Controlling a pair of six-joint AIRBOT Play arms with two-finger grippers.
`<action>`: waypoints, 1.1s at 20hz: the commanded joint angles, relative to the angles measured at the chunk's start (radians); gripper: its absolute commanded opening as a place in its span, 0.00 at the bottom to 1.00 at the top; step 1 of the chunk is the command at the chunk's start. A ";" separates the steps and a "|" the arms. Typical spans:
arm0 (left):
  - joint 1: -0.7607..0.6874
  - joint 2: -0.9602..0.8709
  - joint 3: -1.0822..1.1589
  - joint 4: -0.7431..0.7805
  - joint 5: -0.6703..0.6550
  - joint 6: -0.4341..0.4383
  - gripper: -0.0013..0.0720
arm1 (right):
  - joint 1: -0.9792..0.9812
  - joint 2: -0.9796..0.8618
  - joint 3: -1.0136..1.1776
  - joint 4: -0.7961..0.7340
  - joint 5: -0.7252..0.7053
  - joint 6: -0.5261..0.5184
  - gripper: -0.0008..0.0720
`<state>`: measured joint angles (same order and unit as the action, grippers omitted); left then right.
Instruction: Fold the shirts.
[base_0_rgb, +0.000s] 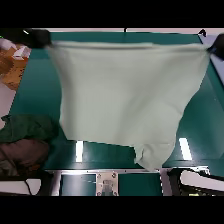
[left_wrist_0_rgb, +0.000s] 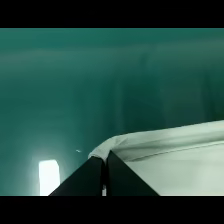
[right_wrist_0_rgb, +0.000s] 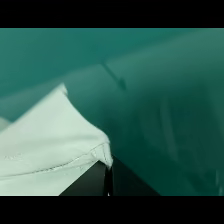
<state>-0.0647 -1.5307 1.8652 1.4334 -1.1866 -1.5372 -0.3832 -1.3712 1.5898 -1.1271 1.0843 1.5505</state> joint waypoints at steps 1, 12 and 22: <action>0.001 -0.266 -0.011 -0.159 0.012 0.046 0.05 | 0.001 -0.238 -0.103 0.088 -0.045 -0.082 0.03; 0.013 -0.373 0.061 -0.157 0.006 0.057 0.05 | -0.002 -0.409 0.104 0.103 0.026 -0.142 0.03; 0.037 -0.366 -0.018 -0.110 -0.418 0.072 0.05 | -0.002 -0.077 -0.277 -0.227 0.144 -0.149 0.03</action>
<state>-0.0124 -1.8973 1.9198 1.3201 -1.5211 -1.4712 -0.3847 -1.5345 1.4708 -1.2846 1.2247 1.4036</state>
